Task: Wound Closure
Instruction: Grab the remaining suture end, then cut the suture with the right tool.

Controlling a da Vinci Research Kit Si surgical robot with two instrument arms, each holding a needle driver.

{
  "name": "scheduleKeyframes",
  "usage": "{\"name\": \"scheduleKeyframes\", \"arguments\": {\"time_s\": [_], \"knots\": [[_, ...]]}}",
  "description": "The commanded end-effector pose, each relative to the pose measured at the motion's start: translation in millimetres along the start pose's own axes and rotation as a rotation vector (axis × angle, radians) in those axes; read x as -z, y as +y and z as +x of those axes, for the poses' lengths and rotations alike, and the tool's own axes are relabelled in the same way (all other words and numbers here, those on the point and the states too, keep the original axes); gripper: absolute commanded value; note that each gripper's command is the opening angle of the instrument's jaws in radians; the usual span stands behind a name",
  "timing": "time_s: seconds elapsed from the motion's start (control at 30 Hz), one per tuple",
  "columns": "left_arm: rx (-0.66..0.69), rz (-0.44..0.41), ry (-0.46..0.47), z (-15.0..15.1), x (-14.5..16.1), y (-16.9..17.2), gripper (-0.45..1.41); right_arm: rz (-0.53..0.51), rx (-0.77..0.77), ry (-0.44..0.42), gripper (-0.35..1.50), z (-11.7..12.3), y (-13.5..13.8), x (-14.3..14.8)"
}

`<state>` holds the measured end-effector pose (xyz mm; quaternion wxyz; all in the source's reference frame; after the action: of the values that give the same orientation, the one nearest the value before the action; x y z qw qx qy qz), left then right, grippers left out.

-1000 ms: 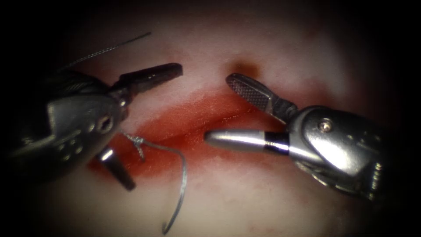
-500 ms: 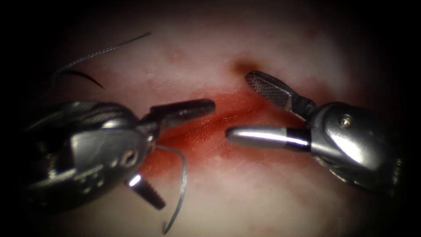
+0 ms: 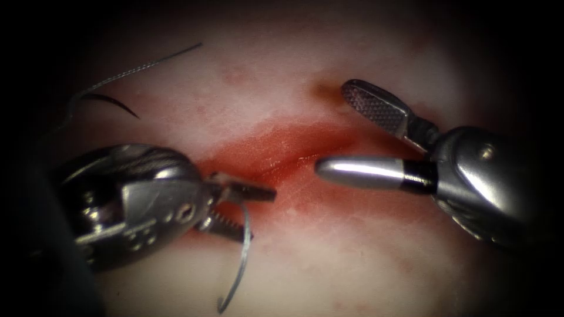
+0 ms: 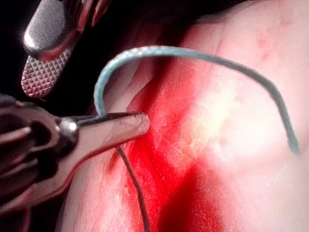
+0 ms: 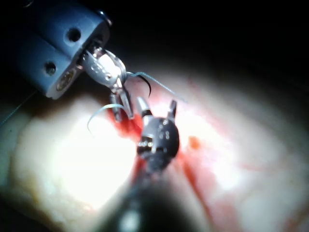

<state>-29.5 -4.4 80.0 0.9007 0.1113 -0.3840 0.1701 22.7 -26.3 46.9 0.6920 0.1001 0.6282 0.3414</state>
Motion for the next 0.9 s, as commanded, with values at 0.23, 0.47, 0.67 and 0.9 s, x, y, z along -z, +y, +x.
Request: {"name": "scheduleKeyframes", "arguments": {"time_s": [0.23,0.47,0.67,0.9], "knots": [[0.097,0.017,-0.011,-0.6,1.3,1.7,-0.45,0.002,-0.006,0.007,1.19,0.3,-0.2,-1.4],[0.361,-0.040,-0.100,0.6,3.2,3.8,-0.45,-0.010,0.014,-0.001,1.11,-1.4,-1.1,-2.6],[0.581,-0.054,-0.184,3.7,4.1,4.6,-0.45,-0.008,0.155,-0.044,1.06,-2.8,-1.7,-3.6],[0.770,-0.064,-0.326,5.6,4.8,5.7,-0.45,-0.003,0.202,-0.067,0.93,-5.1,-2.1,-5.1]]}}
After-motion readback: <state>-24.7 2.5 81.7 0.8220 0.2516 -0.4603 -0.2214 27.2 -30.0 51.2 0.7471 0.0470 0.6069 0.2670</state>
